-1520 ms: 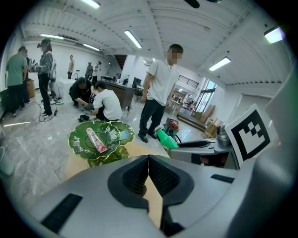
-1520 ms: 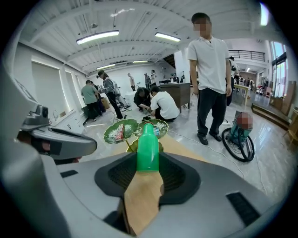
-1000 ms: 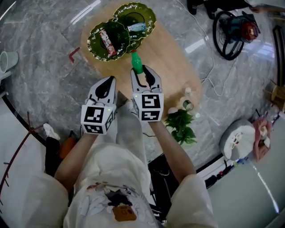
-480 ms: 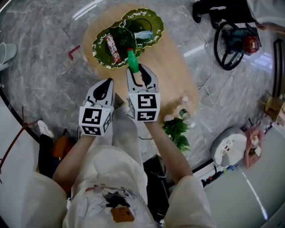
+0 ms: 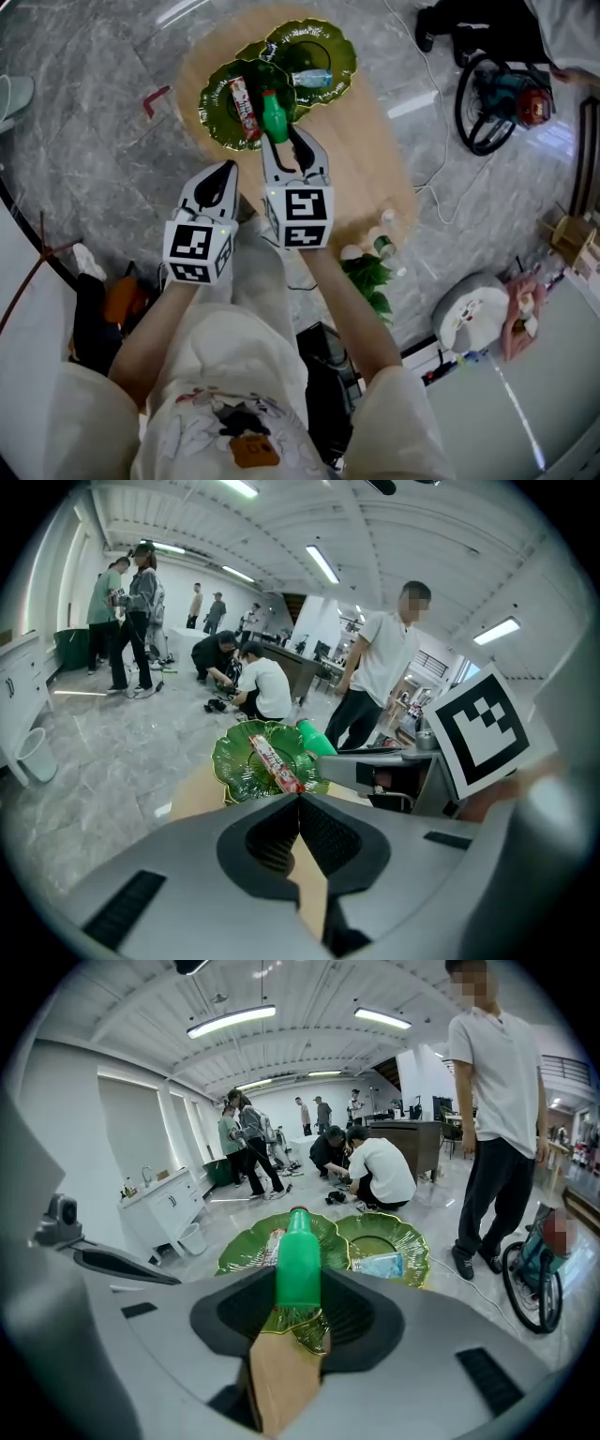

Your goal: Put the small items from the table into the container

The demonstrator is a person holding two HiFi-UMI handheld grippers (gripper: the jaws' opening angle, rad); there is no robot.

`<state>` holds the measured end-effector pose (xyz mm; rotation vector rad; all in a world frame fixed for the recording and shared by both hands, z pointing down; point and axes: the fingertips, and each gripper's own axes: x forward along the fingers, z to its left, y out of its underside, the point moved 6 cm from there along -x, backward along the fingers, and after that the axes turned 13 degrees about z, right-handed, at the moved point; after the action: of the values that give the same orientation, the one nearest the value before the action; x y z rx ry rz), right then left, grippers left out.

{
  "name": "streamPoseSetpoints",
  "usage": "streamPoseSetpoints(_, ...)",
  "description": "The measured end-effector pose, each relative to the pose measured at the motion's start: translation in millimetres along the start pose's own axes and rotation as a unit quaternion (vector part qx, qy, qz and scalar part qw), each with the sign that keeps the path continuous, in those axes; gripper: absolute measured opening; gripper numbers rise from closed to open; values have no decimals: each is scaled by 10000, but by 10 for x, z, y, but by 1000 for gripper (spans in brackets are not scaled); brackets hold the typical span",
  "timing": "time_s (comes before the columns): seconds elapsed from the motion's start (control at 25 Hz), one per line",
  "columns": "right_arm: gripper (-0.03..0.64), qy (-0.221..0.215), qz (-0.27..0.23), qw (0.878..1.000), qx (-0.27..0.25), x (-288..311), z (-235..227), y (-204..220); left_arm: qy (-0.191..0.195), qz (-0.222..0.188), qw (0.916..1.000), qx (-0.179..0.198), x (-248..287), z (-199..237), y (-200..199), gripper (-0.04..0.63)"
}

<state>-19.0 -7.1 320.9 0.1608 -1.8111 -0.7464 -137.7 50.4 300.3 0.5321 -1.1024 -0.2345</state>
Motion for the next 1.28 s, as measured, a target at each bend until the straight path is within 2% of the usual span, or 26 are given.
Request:
streamPoseSetpoints(0.44,152,-76,30,9999,-128,154,14,-135,-83,-20,9999,-124,70,112,-97,8)
streamPoseSetpoints(1.28,153,-47,0,9999,-124,7,29,-89,-36,-125,9999,-53,-6,47,-153,8)
